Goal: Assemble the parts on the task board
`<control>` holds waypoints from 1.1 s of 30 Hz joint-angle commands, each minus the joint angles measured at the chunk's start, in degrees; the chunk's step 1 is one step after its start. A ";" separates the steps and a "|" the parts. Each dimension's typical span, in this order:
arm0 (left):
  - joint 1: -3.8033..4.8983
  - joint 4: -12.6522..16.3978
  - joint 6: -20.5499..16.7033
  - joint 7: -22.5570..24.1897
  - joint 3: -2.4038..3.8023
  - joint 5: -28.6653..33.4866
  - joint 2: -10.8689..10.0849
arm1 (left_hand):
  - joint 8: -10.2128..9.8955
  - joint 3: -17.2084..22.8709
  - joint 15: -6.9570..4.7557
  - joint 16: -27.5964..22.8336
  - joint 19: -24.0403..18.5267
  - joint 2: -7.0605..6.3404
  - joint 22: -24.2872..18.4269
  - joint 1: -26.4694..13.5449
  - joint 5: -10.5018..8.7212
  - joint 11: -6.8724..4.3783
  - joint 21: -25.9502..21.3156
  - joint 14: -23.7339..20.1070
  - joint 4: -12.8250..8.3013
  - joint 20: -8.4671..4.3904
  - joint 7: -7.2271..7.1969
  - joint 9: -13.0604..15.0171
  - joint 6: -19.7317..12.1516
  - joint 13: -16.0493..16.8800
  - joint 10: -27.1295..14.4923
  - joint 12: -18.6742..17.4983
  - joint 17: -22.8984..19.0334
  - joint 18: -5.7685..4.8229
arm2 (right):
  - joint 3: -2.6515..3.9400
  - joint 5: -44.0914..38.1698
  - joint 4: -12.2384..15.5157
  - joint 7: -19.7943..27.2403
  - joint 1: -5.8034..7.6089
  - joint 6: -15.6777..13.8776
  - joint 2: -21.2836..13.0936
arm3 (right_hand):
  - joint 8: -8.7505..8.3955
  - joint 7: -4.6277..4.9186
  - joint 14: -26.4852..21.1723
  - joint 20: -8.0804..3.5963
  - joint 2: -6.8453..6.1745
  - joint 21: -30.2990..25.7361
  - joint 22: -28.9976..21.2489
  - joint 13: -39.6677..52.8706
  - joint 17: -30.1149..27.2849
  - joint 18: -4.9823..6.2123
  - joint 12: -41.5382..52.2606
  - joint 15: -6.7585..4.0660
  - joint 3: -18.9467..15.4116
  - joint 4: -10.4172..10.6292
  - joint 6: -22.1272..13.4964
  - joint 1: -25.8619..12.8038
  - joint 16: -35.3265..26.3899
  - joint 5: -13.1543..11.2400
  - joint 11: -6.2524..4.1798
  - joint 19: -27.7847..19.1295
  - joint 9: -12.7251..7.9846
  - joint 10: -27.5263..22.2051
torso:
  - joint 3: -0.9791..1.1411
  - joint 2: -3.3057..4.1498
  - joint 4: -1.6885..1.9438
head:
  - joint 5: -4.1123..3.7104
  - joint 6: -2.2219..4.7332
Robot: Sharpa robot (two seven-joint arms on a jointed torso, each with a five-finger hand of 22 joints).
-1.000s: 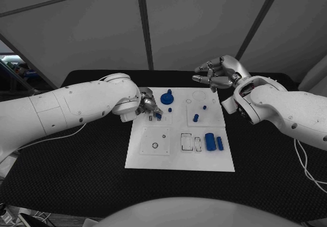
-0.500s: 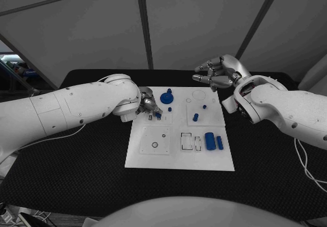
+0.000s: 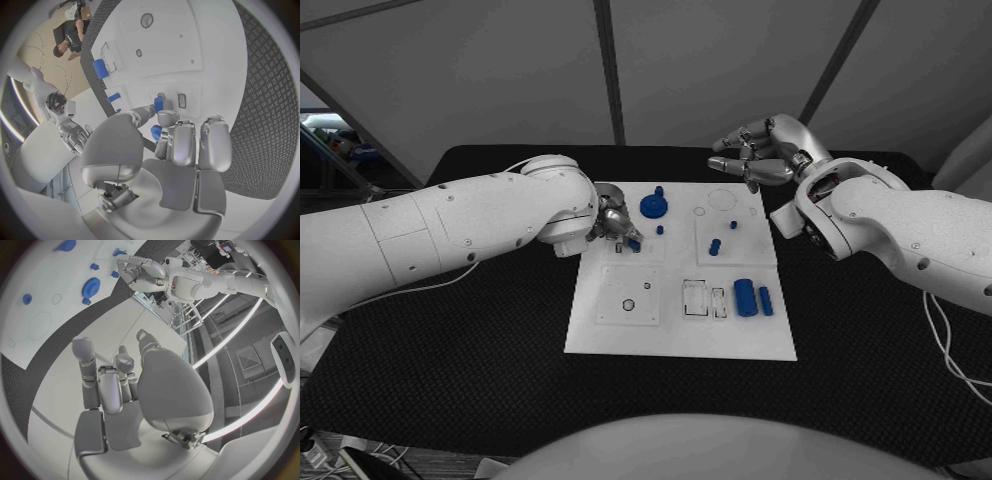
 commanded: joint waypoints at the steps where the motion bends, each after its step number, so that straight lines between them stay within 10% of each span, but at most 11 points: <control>1: -0.09 0.10 1.14 -0.50 -0.07 -0.80 -0.08 | 0.05 10.42 -0.44 -0.11 0.25 0.18 0.26 -0.54 0.31 0.00 0.20 2.29 -10.16 -0.07 -0.43 -0.01 0.18 -0.13 0.60 -0.36 0.05 -0.75 | 0.05 -0.18 -0.01 0.20 0.09 0.41 0.10 | 0.35 -0.03 2.34 -0.06 0.66 -0.30 -0.05 -0.08 2.03 0.66 -0.36 -0.42 -0.37 0.02 -0.07 0.04 -0.24 0.23 0.00 -0.45 -0.06 -0.49 | 0.00 0.02 -0.02 | 0.08 0.07; 33: -0.09 -0.59 3.23 -1.05 -0.06 -0.87 0.48 | 0.97 5.34 -0.93 -0.12 0.54 -0.13 0.91 -3.85 0.42 -0.75 0.35 2.33 -8.54 -0.46 -1.55 0.56 1.83 -0.99 1.59 -0.38 0.09 -0.87 | 0.05 -0.18 0.02 0.17 0.08 0.67 0.00 | 0.39 -0.02 2.30 -0.06 0.71 -0.49 -0.34 -0.28 1.87 0.70 -0.50 -0.42 -0.42 0.10 -0.09 -0.08 -0.35 0.23 0.01 -0.57 -0.07 -0.64 | 0.05 0.00 -0.04 | -0.05 -0.41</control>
